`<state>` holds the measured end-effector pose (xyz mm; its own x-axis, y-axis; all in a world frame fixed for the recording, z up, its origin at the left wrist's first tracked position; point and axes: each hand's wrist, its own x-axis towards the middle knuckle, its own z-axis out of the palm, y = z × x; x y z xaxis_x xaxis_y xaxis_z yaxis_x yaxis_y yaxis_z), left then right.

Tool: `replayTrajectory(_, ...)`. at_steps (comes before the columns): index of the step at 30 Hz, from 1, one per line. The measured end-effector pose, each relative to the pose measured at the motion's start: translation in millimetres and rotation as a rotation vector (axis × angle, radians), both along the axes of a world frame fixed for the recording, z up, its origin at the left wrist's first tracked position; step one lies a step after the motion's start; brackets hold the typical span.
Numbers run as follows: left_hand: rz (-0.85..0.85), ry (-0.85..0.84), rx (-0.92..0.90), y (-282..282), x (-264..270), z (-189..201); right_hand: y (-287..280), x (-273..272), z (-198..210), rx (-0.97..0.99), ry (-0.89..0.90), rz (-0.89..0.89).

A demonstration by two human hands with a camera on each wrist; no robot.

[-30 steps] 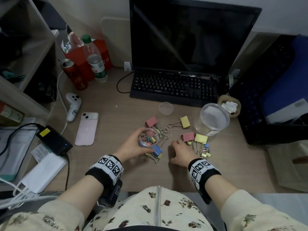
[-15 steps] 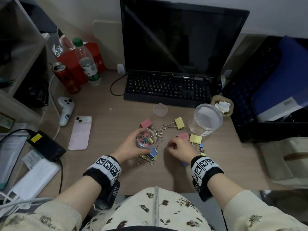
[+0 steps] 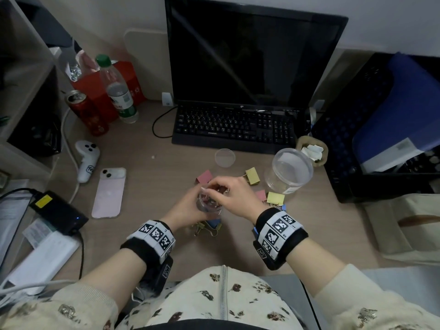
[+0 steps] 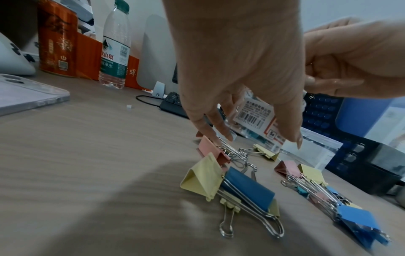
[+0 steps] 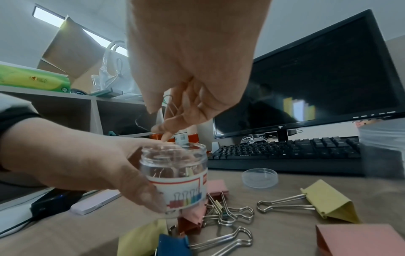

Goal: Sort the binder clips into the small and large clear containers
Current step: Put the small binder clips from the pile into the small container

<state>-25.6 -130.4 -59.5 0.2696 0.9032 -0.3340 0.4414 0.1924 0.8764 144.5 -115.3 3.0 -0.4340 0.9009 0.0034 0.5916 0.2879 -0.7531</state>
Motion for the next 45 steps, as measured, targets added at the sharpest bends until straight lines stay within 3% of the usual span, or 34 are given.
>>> replayTrajectory(11, 0.158, 0.053, -0.017, 2, -29, 0, -6, 14, -14, 0.062, -0.086, -0.052)
replayTrajectory(16, 0.212, 0.063, -0.019, -1, -34, 2, -17, 24, -36, -0.253, -0.518, 0.022)
replayTrajectory(18, 0.214, 0.037, -0.046, -6, -34, 1, -23, 22, -45, -0.307, -0.590, 0.028)
replayTrajectory(27, 0.192, 0.065, -0.047, -14, -35, -3, -37, 4, -74, -0.217, -0.666, 0.061)
replayTrajectory(45, 0.187, 0.056, -0.041, -11, -35, -11, -30, 15, -64, -0.290, -0.735, -0.023)
